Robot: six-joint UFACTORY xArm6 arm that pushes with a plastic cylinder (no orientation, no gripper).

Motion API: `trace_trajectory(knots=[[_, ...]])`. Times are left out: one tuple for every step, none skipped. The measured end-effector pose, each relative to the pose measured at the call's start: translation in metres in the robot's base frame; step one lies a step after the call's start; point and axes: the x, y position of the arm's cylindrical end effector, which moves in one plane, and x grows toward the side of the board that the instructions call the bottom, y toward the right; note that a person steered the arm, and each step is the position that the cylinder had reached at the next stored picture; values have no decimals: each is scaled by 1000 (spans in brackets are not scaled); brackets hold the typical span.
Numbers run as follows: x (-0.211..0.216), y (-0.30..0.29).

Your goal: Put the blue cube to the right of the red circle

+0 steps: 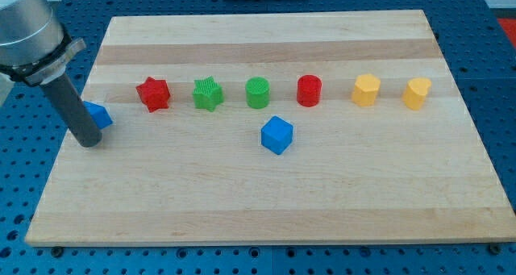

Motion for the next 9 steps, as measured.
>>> trace_trajectory(knots=[[-15, 0], [-23, -3], [-10, -3], [12, -32], [-20, -36], [-38, -29], [-40, -20], [-47, -20], [-31, -9]])
